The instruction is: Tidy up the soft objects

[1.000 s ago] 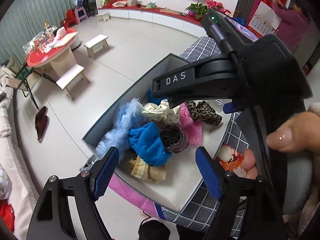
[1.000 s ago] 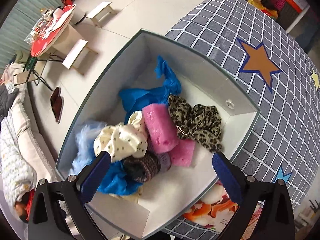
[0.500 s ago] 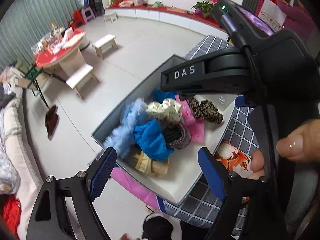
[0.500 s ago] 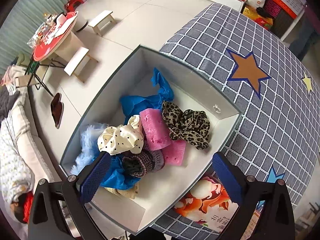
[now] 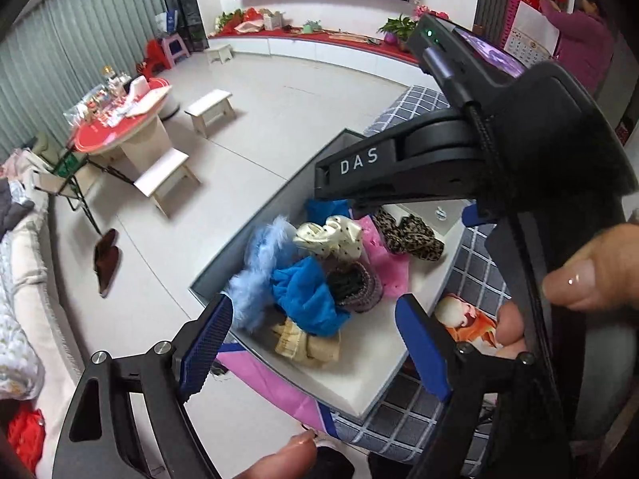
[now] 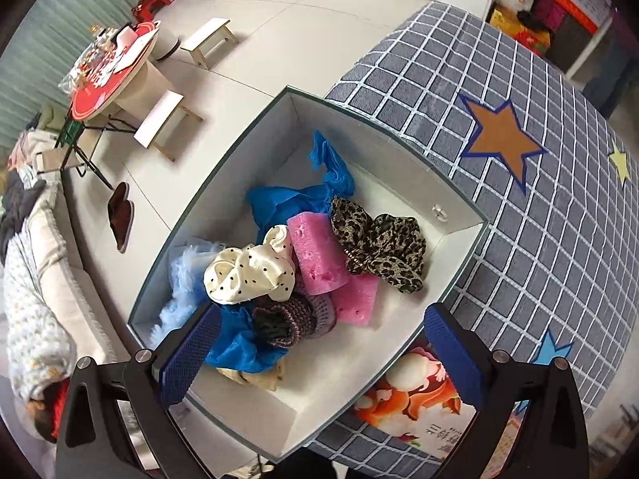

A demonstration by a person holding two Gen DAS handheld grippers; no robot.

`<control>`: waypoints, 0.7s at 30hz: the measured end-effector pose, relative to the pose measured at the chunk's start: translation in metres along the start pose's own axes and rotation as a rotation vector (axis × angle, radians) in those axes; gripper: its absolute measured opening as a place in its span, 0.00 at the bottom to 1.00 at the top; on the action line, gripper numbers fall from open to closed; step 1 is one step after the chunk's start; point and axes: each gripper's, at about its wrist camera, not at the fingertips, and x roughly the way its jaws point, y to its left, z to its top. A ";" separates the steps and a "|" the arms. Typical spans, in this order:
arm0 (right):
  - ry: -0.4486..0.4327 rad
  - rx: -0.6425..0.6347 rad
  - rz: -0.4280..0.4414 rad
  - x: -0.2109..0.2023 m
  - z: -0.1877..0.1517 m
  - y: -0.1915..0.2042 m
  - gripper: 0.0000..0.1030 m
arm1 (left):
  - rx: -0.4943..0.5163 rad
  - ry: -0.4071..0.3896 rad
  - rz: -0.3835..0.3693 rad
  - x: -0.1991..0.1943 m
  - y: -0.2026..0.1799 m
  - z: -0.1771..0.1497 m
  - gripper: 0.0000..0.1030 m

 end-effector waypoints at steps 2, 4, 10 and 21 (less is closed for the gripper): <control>-0.006 -0.003 0.000 -0.001 0.001 0.000 0.99 | 0.022 -0.029 0.035 -0.004 -0.004 0.000 0.84; -0.011 -0.010 0.007 -0.004 0.002 0.002 0.99 | 0.042 -0.062 0.075 -0.008 -0.008 0.000 0.84; -0.022 -0.021 -0.012 -0.006 0.004 0.002 0.99 | 0.031 -0.074 0.063 -0.007 -0.008 0.000 0.84; -0.016 -0.010 -0.008 -0.005 0.007 -0.002 0.99 | 0.023 -0.109 0.094 -0.011 -0.012 0.001 0.84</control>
